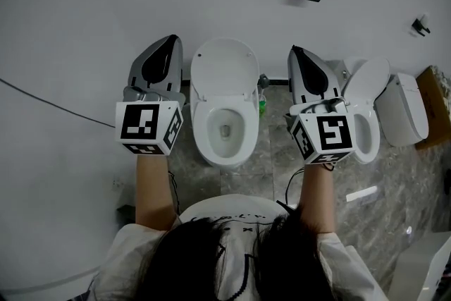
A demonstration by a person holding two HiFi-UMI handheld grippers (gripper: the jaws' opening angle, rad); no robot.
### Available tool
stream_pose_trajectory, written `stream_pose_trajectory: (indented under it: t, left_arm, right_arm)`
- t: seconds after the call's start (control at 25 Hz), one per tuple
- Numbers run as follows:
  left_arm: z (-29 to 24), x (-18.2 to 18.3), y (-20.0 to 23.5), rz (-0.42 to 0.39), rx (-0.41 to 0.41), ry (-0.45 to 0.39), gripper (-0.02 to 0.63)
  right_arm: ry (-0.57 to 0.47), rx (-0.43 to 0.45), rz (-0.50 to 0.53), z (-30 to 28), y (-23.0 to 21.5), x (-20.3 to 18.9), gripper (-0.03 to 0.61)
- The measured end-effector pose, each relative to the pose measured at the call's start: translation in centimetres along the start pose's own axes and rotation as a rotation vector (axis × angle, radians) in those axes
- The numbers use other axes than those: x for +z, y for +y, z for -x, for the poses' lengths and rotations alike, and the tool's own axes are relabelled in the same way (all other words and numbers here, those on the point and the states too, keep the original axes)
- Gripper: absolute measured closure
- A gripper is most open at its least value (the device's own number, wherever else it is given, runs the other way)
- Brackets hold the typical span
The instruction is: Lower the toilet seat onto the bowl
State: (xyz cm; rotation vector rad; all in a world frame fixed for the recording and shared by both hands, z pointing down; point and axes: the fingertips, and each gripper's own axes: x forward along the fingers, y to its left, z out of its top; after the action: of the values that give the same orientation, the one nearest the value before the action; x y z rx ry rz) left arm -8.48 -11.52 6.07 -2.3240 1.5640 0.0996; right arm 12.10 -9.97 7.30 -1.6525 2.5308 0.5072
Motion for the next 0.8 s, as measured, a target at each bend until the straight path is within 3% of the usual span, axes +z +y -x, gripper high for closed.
stream_pose_trajectory:
  t: [0.8]
  left_arm:
    - [-0.8, -0.1, 0.4, -0.015, 0.004, 0.003, 0.604]
  right_arm:
    - [0.009, -0.012, 0.0, -1.0, 0.0, 0.3, 0.552]
